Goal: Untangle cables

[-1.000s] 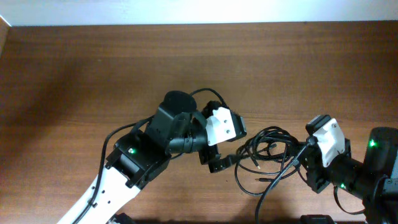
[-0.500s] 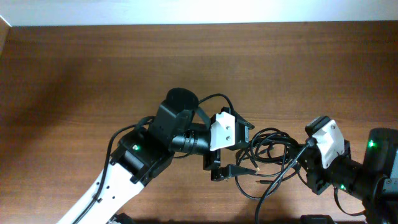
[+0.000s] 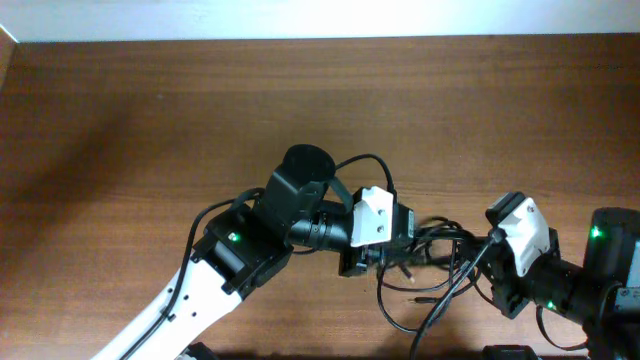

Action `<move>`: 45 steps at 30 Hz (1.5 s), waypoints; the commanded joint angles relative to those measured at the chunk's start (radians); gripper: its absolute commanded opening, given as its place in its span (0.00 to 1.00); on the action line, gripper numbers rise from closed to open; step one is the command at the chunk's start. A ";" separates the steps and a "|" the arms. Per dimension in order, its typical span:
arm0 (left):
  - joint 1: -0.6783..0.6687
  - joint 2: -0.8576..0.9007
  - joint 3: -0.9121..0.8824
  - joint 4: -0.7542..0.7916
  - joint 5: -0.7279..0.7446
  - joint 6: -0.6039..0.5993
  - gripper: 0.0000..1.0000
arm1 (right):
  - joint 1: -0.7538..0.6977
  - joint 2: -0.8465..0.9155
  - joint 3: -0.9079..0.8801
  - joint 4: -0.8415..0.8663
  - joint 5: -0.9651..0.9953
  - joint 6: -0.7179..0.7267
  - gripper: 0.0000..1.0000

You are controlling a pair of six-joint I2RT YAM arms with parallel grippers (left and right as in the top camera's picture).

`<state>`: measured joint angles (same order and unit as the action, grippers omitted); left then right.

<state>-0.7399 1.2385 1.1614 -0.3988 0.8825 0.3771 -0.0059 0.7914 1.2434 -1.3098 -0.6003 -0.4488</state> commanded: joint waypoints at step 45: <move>-0.003 0.002 0.005 0.112 -0.362 -0.409 0.00 | -0.001 -0.007 0.030 0.030 0.281 0.396 0.35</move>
<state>-0.7414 1.2495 1.1614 -0.3428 0.4583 0.0170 -0.0059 0.7860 1.2541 -1.2789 -0.3103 -0.1360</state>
